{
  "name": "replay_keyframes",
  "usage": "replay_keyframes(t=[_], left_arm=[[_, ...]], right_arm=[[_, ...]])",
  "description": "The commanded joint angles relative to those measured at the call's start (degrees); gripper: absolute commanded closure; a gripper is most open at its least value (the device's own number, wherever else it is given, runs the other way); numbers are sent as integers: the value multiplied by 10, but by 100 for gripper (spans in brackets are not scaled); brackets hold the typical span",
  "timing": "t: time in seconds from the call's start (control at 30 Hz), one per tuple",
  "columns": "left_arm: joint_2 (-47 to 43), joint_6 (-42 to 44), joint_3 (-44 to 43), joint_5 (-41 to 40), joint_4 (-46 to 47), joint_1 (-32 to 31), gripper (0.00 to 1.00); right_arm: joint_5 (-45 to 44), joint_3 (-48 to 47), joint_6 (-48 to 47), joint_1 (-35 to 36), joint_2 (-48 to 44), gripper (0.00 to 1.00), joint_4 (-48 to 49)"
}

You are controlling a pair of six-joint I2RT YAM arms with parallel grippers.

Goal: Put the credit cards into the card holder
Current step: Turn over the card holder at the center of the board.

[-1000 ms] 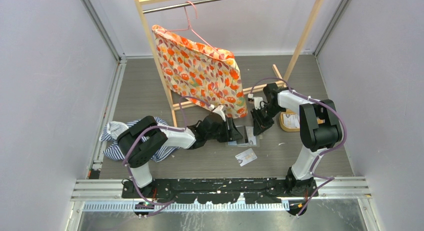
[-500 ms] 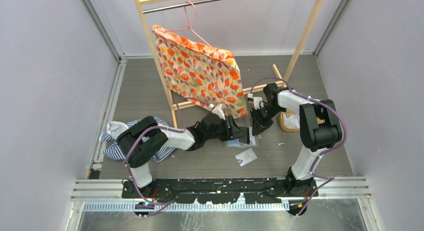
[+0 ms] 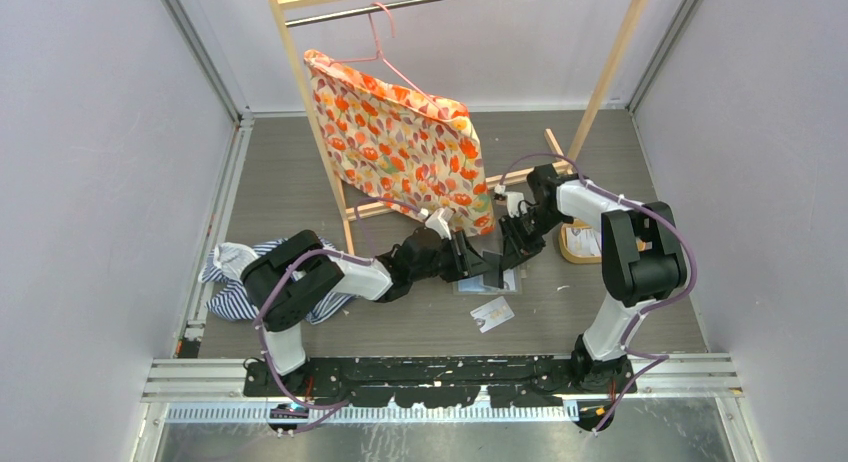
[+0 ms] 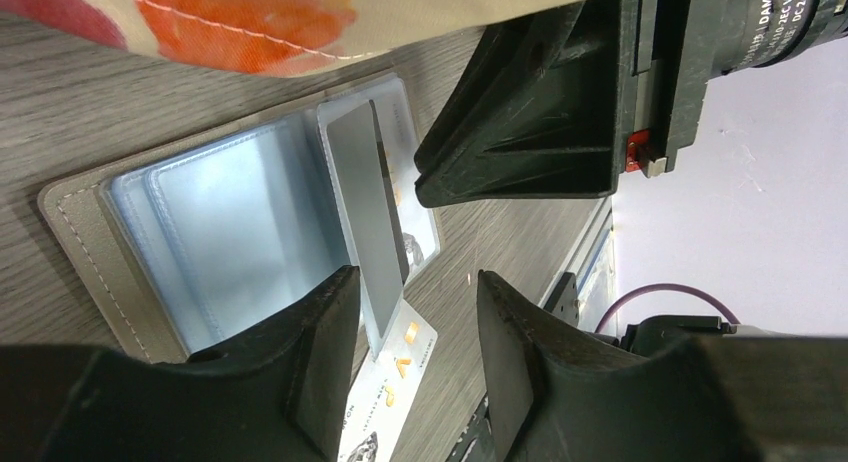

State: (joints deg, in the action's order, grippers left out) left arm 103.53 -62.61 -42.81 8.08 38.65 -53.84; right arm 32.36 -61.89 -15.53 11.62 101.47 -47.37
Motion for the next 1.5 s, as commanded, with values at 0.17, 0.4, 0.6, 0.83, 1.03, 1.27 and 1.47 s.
replay_keyframes(t=[0.17,0.4,0.6,0.83,1.03,1.27,1.47], left_arm=[[18,-11,-10,0,37,3,59],[29,-19,-12,-1,36,3,63],[39,-28,-10,-2,54,3,65],[42,-38,-6,-13,70,1,71],[46,-43,-2,-27,70,-1,78],[35,-39,15,-42,65,-1,76],[10,-7,8,-51,13,-1,73]], right_arm=[[1,-14,14,18,4,73,5],[-4,-24,22,30,28,77,0],[40,-36,24,32,43,76,-13],[100,-48,30,32,69,76,-28],[123,-54,26,29,68,76,-38],[130,-53,-7,10,-5,76,-47],[62,-35,11,9,-4,77,-23]])
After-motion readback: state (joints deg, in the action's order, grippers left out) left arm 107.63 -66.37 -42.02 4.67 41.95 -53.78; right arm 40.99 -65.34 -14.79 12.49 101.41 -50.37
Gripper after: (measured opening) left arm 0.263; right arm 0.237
